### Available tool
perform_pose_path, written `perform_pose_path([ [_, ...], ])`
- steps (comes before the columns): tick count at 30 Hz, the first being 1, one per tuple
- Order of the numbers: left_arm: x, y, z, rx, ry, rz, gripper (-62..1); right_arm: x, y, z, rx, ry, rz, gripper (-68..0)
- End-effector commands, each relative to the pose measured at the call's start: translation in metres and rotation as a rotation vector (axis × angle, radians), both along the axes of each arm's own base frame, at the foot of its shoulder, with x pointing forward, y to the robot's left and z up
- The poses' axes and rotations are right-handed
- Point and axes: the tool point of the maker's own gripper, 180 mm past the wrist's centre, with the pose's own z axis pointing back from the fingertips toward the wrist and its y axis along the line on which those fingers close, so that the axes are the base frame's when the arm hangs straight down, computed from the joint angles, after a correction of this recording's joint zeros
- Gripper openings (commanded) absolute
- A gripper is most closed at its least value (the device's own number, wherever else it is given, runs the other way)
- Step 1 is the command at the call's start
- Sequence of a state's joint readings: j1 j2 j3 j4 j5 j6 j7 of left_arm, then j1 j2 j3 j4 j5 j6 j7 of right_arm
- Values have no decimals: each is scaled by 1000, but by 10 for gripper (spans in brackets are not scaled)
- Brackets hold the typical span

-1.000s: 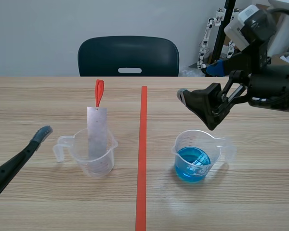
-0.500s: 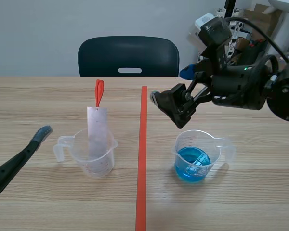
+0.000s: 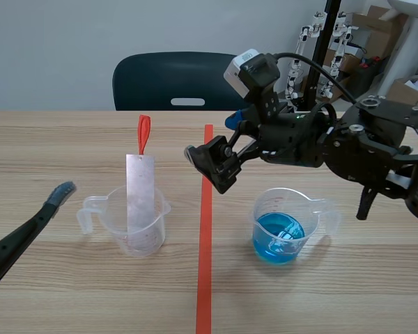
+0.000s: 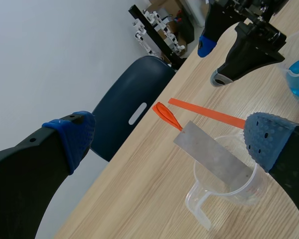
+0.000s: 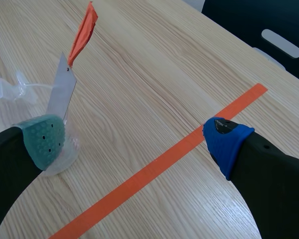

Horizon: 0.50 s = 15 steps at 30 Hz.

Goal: Do the redox reaction experiment. lift the metal plate out of the left beaker

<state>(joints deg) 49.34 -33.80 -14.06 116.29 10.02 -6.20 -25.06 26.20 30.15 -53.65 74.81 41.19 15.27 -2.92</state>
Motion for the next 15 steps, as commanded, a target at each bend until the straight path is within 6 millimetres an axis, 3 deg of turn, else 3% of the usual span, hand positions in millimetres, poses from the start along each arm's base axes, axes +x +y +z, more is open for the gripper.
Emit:
perform_pose_path([
  [1, 0, -1, 7, -19, -20, -1, 14, 10, 5, 19, 35, -46, -2, -100],
  [10, 1, 0, 7, -29, -15, 3, 14, 10, 33, 18, 83, -2, 50, -99],
  [15, 1, 6, -3, -22, 8, 18, 14, 9, 49, 12, 94, 29, 68, -99],
])
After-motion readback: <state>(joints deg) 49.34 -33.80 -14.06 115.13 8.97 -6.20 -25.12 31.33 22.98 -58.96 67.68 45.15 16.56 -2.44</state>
